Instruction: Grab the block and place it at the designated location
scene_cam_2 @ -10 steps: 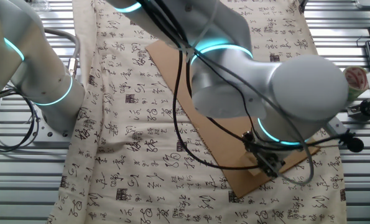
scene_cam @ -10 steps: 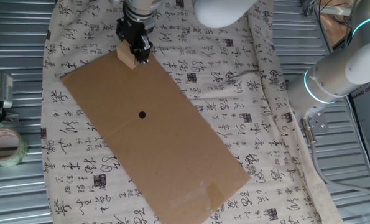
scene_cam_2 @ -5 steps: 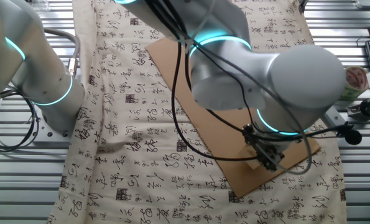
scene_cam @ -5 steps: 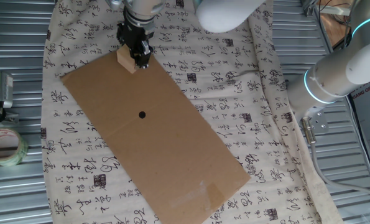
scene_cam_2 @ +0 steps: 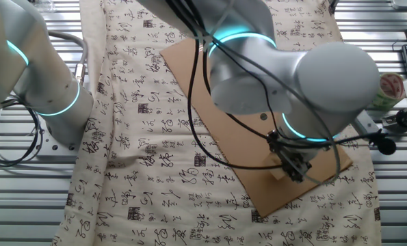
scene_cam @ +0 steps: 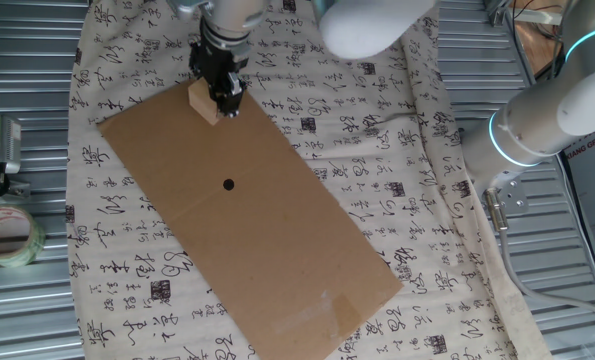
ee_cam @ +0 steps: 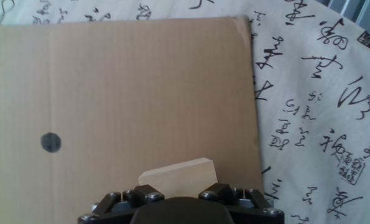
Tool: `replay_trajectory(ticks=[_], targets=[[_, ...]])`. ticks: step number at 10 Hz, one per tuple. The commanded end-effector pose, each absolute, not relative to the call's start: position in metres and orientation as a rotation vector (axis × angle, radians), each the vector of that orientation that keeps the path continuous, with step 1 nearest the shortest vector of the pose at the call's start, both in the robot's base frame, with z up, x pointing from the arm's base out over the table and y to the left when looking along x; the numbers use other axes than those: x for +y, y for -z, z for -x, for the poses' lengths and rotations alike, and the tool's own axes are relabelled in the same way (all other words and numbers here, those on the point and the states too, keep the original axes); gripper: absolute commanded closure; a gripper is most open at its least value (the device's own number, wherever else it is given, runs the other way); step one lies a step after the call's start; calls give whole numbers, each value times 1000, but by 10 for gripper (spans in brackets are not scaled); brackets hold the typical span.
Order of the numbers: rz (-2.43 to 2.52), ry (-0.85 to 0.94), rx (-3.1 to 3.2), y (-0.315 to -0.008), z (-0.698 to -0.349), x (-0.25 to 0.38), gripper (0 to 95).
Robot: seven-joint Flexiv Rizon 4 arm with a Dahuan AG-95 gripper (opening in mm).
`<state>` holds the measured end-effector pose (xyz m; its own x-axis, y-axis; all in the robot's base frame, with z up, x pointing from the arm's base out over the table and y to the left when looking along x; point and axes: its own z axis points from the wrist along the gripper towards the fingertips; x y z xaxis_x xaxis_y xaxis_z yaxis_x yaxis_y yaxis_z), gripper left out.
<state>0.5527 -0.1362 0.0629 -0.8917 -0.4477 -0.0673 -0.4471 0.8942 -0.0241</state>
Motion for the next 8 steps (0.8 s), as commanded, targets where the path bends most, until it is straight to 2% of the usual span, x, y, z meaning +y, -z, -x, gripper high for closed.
replay_trajectory(ticks=[1, 8], targets=[[686, 15, 2996, -64, -554, -131, 950], [600, 36, 3008, -63, -554, -106, 950]])
